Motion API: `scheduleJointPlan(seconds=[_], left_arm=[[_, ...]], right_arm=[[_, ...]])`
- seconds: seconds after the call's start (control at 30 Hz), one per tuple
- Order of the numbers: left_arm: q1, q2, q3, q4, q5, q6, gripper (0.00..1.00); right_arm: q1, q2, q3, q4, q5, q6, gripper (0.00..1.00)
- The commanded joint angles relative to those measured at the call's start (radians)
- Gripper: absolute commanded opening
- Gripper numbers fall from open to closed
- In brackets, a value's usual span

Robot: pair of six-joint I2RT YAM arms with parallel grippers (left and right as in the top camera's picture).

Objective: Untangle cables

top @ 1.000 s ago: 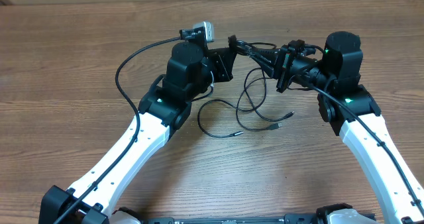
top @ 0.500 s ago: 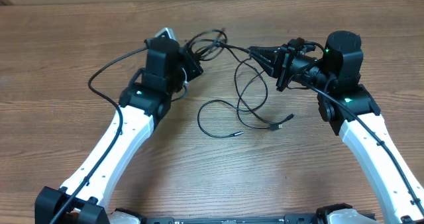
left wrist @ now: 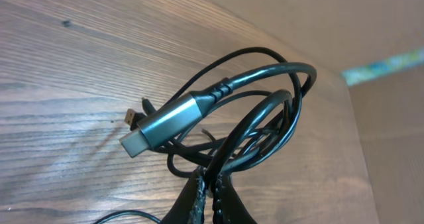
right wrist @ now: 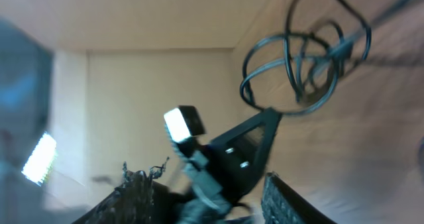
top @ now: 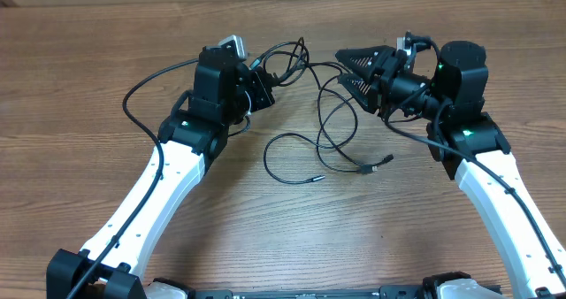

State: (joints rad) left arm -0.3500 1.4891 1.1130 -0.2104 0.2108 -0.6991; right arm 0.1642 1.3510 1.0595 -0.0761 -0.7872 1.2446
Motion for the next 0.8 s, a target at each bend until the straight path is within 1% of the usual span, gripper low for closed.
scheduleJointPlan(seconds=[0.0,0.03,0.13,0.33,0.47,0.57,0.6,0.7,0.73,0.77], left_arm=[[-0.003,0.001,0.013,0.005,0.084,0.088,0.04],[-0.003,0.001,0.013,0.006,0.104,0.096,0.04],[-0.003,0.001,0.013,0.010,0.167,0.124,0.04],[-0.003,0.001,0.013,0.039,0.351,0.221,0.04],[-0.003,0.001,0.013,0.034,0.379,0.240,0.04],[-0.003,0.001,0.013,0.029,0.393,0.259,0.04],[-0.003,0.001,0.013,0.016,0.391,0.268,0.04],[-0.003,0.001,0.013,-0.023,0.359,0.269,0.04],[-0.003,0.001,0.013,-0.031,0.362,0.256,0.04],[-0.003,0.001,0.013,-0.032,0.368,0.243,0.04]], right_arm=[[-0.003,-0.006,0.020,-0.018,-0.011,-0.406,0.42],[-0.003,-0.006,0.020,-0.032,-0.010,-0.466,0.36],[-0.003,-0.006,0.020,-0.073,0.006,-0.608,0.31],[-0.003,-0.006,0.021,-0.175,0.110,-0.930,0.33],[-0.003,-0.006,0.021,-0.222,0.197,-1.078,0.33],[-0.002,-0.006,0.021,-0.225,0.215,-1.251,0.32],[-0.002,-0.010,0.021,-0.225,0.215,-1.349,0.32],[-0.002,-0.015,0.021,-0.238,0.195,-1.563,0.32],[-0.002,-0.015,0.021,-0.285,0.152,-1.733,0.33],[-0.002,-0.014,0.021,-0.313,0.137,-1.802,0.33]])
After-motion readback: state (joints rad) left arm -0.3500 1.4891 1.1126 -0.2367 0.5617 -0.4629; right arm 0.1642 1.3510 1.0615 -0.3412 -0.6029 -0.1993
